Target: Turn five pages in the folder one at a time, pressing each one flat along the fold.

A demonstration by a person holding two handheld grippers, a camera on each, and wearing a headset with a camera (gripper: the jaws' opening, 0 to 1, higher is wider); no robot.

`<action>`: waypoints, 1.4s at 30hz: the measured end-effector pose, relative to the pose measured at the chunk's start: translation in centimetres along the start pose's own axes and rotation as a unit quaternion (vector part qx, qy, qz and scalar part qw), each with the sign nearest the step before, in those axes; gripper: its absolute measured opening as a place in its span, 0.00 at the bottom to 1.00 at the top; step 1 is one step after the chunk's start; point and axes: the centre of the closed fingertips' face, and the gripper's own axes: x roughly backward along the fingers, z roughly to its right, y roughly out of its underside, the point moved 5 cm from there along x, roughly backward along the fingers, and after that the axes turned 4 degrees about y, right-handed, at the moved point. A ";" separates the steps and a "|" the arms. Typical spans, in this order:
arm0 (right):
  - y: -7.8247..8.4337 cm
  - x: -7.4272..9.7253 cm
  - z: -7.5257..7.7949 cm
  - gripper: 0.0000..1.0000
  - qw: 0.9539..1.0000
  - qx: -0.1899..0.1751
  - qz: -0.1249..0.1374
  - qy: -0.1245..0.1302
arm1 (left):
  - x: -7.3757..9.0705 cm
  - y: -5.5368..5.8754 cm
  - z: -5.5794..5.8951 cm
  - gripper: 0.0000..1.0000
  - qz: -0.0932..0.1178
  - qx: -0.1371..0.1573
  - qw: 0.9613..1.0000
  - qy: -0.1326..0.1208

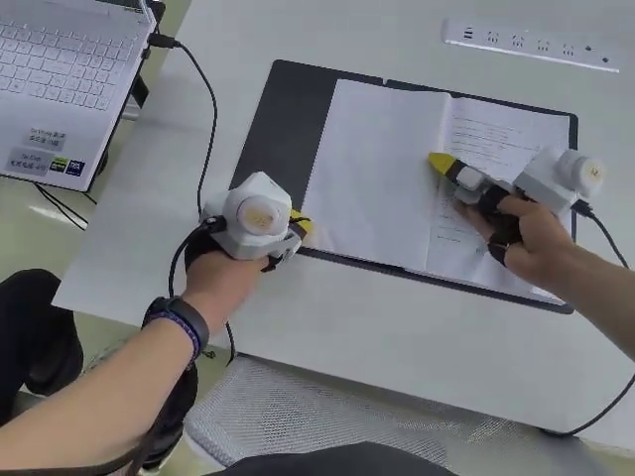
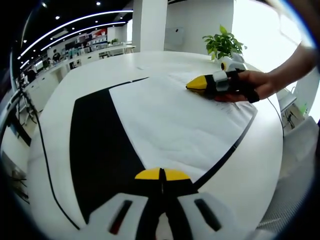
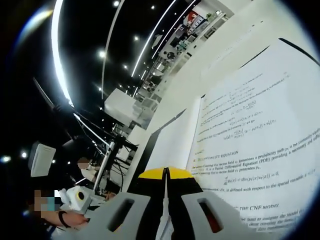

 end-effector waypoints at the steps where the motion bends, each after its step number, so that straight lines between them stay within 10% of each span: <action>1: 0.3 0.3 0.0 0.00 1.000 0.002 -0.003 -0.001 | 0.0 0.0 0.0 0.00 0.001 0.002 1.000 0.000; 13: 4.6 3.5 -2.4 0.00 0.999 0.006 -0.033 -0.016 | -0.2 0.2 -0.2 0.00 0.006 0.021 1.000 0.000; 42: 9.7 7.7 -2.5 0.00 0.994 0.018 -0.103 -0.021 | -0.6 0.5 -0.6 0.00 0.014 0.047 0.999 -0.001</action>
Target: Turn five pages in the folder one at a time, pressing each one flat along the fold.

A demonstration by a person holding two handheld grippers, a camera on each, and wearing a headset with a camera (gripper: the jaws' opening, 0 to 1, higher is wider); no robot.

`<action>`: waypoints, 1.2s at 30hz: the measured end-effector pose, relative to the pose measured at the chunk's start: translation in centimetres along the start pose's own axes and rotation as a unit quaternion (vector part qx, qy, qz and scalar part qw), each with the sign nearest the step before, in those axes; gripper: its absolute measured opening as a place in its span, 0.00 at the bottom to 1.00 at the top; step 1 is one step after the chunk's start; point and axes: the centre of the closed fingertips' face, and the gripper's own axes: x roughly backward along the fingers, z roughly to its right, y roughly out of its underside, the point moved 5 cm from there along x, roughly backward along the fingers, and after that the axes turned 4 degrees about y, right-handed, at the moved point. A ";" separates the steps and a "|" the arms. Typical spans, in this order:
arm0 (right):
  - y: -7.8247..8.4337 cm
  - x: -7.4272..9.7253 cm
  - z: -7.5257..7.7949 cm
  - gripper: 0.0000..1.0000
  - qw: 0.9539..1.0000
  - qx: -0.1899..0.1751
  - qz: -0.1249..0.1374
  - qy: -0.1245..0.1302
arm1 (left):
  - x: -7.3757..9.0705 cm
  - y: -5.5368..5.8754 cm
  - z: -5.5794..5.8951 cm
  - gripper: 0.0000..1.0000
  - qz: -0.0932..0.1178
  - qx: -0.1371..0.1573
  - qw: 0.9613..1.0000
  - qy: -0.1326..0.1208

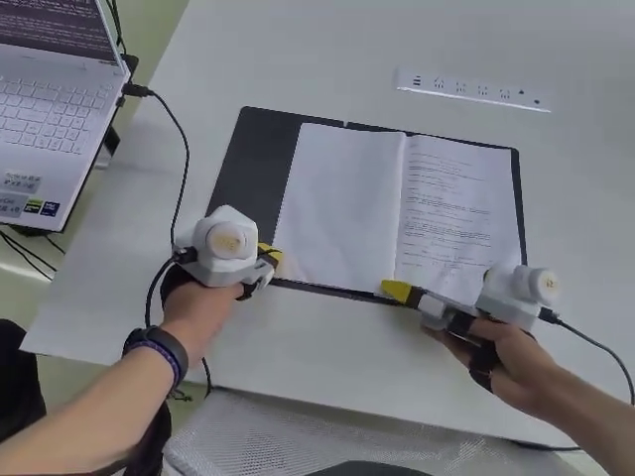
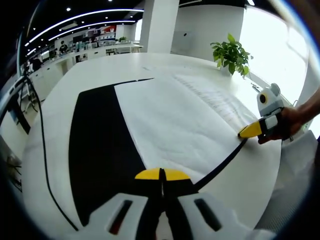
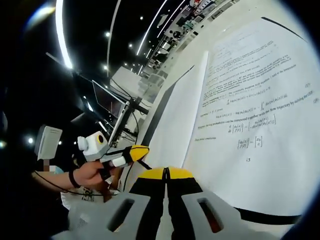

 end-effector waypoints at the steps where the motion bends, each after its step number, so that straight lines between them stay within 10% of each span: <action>1: 0.1 0.1 0.2 0.00 1.000 0.000 0.000 0.001 | 0.0 0.0 0.0 0.00 0.000 0.000 1.000 0.000; 12: -0.1 0.1 0.9 0.00 1.000 -0.010 0.007 0.016 | 0.0 0.0 -0.1 0.00 -0.003 0.008 1.000 0.003; 18: -0.6 0.6 0.2 0.00 1.000 0.003 0.017 0.016 | 0.1 -0.1 0.1 0.02 -0.001 0.063 0.998 0.020; 36: -3.6 6.3 1.0 0.14 0.993 0.036 0.085 0.072 | 3.2 -2.4 2.0 0.18 0.011 0.017 0.999 0.030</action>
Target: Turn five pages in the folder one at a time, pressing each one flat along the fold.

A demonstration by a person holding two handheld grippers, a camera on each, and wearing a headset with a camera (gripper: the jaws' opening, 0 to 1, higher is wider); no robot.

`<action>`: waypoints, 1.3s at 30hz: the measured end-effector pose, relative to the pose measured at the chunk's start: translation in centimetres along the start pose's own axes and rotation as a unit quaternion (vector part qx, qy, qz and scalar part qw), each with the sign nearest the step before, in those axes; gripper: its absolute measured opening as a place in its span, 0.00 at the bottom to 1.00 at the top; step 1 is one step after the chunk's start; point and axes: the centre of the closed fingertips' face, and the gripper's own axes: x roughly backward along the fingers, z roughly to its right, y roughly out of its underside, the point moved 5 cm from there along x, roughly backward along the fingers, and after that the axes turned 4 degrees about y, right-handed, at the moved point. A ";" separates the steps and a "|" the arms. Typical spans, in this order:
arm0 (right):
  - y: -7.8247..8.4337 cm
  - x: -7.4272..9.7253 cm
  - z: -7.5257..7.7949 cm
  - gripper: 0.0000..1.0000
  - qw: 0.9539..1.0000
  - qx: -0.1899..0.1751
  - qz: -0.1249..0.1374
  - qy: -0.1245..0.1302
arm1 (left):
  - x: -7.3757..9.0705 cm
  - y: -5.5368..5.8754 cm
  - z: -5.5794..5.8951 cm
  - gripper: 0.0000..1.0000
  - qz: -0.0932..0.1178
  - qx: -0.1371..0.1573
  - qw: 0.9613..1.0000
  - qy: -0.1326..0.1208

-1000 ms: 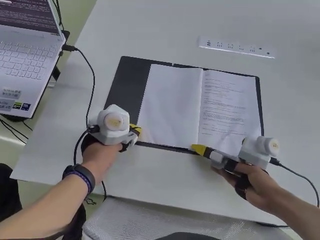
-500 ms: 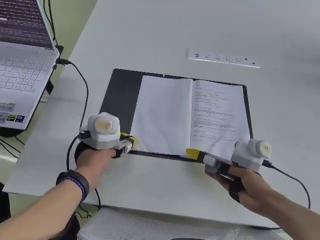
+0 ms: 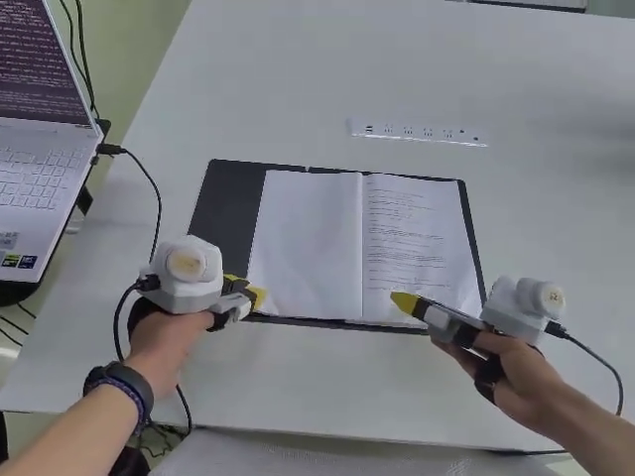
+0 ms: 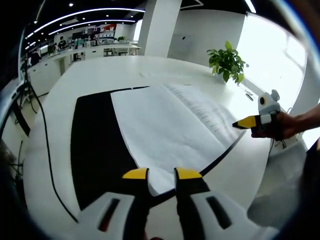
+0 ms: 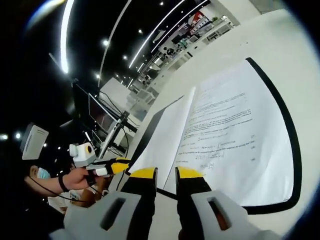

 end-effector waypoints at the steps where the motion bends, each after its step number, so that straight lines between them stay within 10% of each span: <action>1: -0.3 0.4 0.1 0.15 1.000 0.006 0.002 0.004 | 0.5 -0.5 0.3 0.19 0.004 -0.004 1.000 -0.001; 24: -5.8 7.8 0.6 0.42 0.989 0.120 0.048 0.073 | 6.7 -6.0 0.6 0.39 0.039 -0.068 0.997 -0.009; 39: -5.6 11.6 -0.3 0.62 0.980 0.164 0.052 0.097 | 9.8 -6.4 1.6 0.60 0.034 -0.100 0.994 -0.007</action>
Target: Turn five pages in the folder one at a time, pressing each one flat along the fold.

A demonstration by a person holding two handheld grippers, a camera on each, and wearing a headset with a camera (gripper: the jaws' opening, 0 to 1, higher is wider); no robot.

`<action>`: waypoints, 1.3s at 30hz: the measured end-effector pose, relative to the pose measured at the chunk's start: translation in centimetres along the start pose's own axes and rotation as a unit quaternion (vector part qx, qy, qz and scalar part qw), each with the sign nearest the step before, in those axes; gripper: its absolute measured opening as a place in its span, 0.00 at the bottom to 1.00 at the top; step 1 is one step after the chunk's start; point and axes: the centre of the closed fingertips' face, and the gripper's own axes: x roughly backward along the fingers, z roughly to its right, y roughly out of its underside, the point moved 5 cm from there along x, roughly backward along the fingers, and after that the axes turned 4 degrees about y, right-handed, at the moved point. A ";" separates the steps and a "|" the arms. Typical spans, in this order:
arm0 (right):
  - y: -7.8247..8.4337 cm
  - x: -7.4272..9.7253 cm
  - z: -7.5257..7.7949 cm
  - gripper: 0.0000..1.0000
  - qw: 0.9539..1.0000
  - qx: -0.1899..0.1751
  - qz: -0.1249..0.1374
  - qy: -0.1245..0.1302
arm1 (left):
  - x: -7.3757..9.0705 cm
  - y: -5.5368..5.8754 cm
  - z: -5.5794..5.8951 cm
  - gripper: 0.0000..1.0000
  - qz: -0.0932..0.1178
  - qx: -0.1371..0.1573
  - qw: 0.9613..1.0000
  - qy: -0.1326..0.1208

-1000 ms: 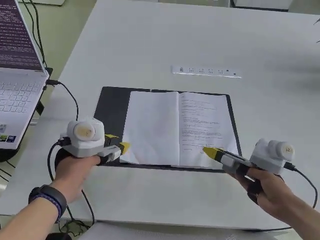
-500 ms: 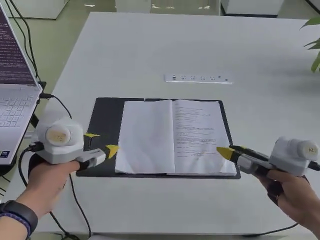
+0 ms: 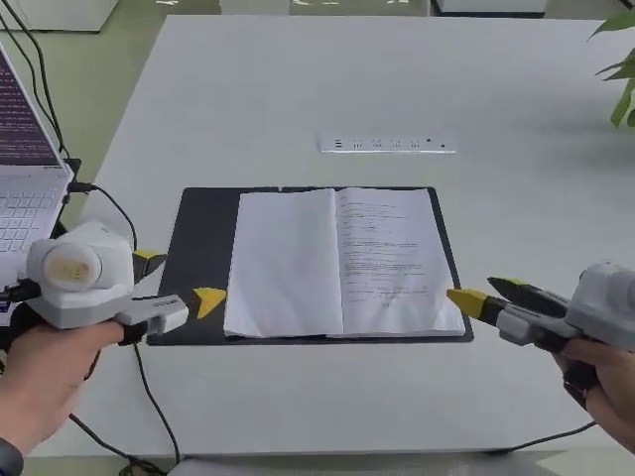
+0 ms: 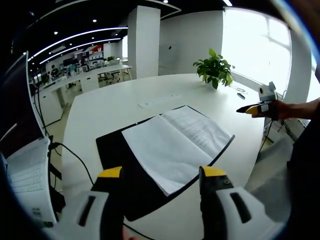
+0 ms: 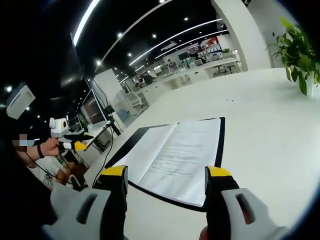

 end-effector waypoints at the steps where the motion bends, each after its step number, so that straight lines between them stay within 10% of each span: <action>1: 0.0 0.1 0.0 0.63 1.000 0.001 0.000 0.000 | 0.1 0.0 0.1 0.61 0.000 0.000 1.000 0.000; 19: 2.3 3.1 -0.5 0.72 1.000 0.008 -0.009 0.017 | 1.2 1.6 1.7 0.72 0.009 0.030 0.999 -0.010; 39: 2.6 3.7 0.1 0.74 1.000 0.007 -0.012 0.014 | -3.3 -1.5 5.1 0.73 0.006 -0.001 0.999 0.034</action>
